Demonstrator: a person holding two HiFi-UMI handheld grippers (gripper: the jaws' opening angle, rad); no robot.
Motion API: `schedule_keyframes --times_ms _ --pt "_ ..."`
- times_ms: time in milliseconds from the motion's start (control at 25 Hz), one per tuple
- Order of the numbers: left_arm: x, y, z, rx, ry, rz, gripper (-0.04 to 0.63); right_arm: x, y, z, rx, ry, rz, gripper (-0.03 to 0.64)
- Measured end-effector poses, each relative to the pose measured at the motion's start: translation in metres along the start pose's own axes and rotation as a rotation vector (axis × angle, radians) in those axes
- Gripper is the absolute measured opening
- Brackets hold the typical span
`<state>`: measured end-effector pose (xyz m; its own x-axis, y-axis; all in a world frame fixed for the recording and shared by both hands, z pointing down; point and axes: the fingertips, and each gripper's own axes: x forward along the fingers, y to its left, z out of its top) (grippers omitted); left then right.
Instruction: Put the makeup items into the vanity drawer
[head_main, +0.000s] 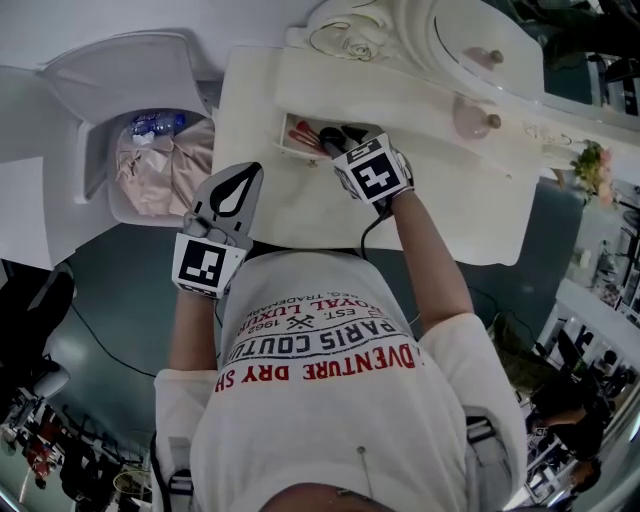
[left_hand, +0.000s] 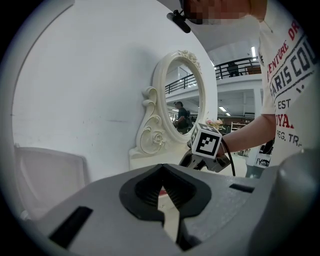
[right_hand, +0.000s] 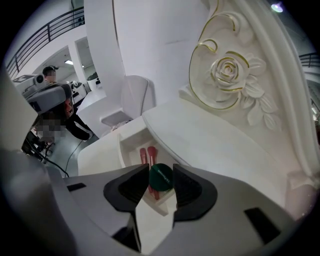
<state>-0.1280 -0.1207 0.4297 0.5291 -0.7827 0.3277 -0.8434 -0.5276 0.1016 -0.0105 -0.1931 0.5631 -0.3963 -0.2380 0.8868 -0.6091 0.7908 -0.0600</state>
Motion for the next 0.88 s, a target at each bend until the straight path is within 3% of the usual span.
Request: schedule_keyframes --times_ms 240,400,640,880 --pt "0.006 -0.003 0.011 0.019 -0.015 -0.017 0.007 -0.025 0.003 0.009 0.013 -0.066 -0.018 0.12" --pt "0.009 -0.005 0.022 0.031 -0.032 -0.027 0.006 -0.052 -0.003 0.021 0.038 -0.155 -0.074 0.003" --pt "0.018 -0.002 0.038 0.041 -0.034 -0.019 0.006 -0.096 -0.013 0.037 0.083 -0.33 -0.124 -0.002" --pt "0.024 -0.002 0.06 0.075 -0.055 -0.034 0.007 -0.15 -0.008 0.058 0.089 -0.583 -0.102 -0.002"
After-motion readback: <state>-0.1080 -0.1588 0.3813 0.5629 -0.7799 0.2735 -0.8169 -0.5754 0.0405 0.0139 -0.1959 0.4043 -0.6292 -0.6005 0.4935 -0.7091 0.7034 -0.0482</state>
